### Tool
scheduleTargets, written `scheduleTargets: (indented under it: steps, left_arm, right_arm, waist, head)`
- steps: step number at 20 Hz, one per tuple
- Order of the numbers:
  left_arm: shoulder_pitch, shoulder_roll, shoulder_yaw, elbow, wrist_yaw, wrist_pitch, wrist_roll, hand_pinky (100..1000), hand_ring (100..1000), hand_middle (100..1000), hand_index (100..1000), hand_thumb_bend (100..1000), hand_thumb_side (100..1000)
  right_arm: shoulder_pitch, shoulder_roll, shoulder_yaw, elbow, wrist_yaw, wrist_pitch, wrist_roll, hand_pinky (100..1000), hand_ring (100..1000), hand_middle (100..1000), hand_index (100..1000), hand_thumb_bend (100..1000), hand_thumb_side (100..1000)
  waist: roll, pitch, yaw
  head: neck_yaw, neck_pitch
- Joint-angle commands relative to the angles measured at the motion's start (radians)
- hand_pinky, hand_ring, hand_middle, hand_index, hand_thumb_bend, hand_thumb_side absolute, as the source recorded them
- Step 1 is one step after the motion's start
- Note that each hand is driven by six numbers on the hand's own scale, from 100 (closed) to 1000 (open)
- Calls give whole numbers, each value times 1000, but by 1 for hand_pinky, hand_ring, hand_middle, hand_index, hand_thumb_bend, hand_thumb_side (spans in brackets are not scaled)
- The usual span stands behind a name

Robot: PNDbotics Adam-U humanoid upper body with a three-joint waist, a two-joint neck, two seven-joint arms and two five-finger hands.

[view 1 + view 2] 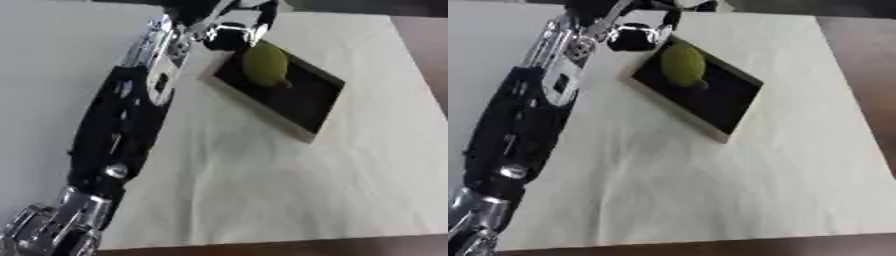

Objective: Pick up objects on the table and place them in the box.

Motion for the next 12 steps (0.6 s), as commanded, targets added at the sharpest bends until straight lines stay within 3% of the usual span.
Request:
scheduleTargets:
  steps: [1,5,9,12]
  left_arm:
    - [10,62,-1,-95,52,26,51,769,805,791,875,108,278]
    - [86,149,33,-190,110,78,109,754,797,795,882,100,324]
    - [184,247,95,-290,171,139,171,742,791,793,875,100,368]
    - [260,305,110,-366,218,186,218,738,788,792,870,100,378]
  right_arm:
    - [-5,-43,-9,-21,13,0,-7,835,696,627,727,100,551]
    - [3,-68,-11,-21,23,2,-9,835,696,627,727,100,548]
    - [15,-96,-21,-21,35,2,-19,834,695,627,726,100,544]
    - [23,-112,-25,-21,42,4,-27,834,695,626,726,100,546]
  waist:
    - [6,-32,10]
    - [18,-38,44]
    - [27,-42,78]
    - [35,-43,106]
  head:
    - [-22,12]
    - [-45,24]
    - [-82,24]
    - [-109,19]
